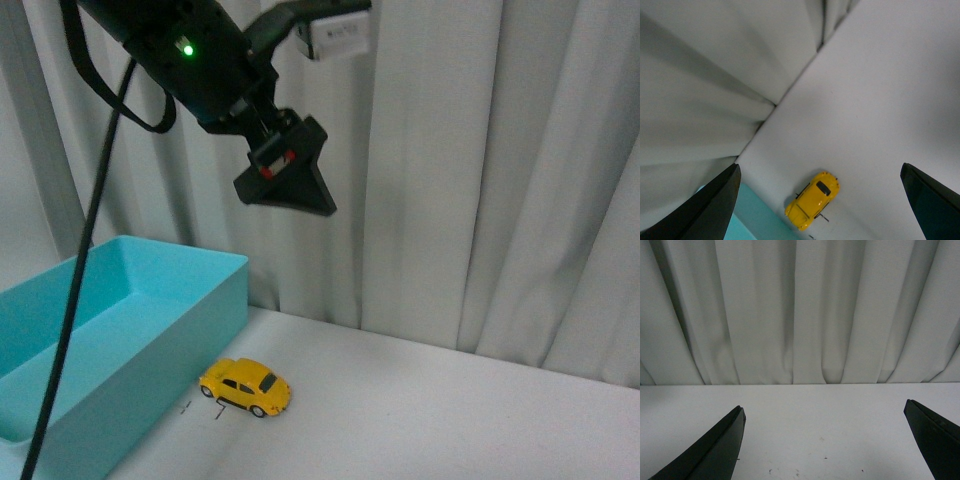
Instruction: Wind up and store yellow beetle toy
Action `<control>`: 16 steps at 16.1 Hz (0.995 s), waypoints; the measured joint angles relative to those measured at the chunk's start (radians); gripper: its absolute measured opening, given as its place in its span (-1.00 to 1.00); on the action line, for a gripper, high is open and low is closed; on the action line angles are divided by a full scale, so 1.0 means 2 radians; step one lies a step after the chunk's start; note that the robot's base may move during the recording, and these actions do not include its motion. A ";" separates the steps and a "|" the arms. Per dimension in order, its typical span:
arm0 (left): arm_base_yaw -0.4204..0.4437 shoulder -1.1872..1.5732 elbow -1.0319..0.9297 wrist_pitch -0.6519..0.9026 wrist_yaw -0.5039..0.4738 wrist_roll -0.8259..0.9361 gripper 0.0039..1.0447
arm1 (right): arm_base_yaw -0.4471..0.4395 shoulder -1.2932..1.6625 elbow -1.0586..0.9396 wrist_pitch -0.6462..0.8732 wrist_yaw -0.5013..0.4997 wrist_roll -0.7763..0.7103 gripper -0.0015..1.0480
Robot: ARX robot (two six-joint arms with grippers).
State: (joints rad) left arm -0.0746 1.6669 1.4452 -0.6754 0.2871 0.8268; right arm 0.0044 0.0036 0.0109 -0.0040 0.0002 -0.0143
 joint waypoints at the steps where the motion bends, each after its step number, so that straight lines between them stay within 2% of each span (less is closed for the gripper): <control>1: -0.007 0.020 0.014 -0.031 -0.012 0.045 0.88 | 0.000 0.000 0.000 0.000 0.000 0.000 0.87; 4: -0.018 0.053 0.028 -0.056 -0.049 0.126 0.88 | 0.000 0.000 0.000 0.000 0.000 0.000 0.87; 8: -0.025 0.110 0.034 -0.075 -0.148 0.283 0.88 | 0.000 0.000 0.000 0.000 0.000 0.000 0.87; 16: -0.024 0.143 -0.014 -0.034 -0.167 0.365 0.88 | 0.000 0.000 0.000 0.000 0.000 0.000 0.87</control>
State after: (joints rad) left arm -0.1223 1.9533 1.4162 -0.7425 -0.0460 1.5562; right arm 0.0044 0.0036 0.0109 -0.0040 0.0002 -0.0143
